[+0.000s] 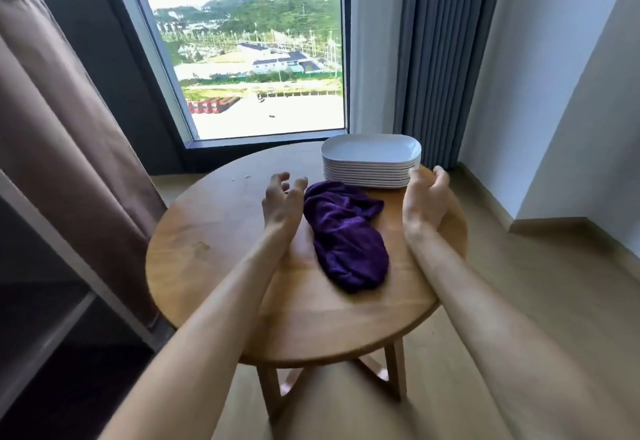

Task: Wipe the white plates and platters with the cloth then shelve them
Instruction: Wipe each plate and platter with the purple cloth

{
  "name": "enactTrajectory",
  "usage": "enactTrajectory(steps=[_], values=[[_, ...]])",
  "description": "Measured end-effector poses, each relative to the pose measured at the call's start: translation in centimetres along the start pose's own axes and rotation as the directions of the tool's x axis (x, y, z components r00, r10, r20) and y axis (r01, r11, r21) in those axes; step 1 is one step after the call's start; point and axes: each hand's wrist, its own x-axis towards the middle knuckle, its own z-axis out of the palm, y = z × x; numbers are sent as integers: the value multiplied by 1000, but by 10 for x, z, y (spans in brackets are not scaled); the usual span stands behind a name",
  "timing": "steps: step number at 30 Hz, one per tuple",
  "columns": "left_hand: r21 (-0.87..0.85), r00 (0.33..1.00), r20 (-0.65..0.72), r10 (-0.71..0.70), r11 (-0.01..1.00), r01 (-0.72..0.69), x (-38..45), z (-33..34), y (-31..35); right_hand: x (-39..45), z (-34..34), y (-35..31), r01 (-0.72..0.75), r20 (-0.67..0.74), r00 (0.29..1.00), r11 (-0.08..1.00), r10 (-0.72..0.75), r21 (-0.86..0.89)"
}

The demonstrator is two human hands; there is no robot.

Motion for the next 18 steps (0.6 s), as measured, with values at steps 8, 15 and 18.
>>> enactTrajectory(steps=[8,15,18], values=[[-53,978,205,23,999,-12,52,24,19,48,32,-3,28,183,983,999,-24,-20],[-108,947,320,-40,991,78,84,53,23,75,40,5,-40,216,973,983,79,-181],[-80,918,397,-13,996,49,89,56,17,75,47,6,-14,217,974,971,67,-240]])
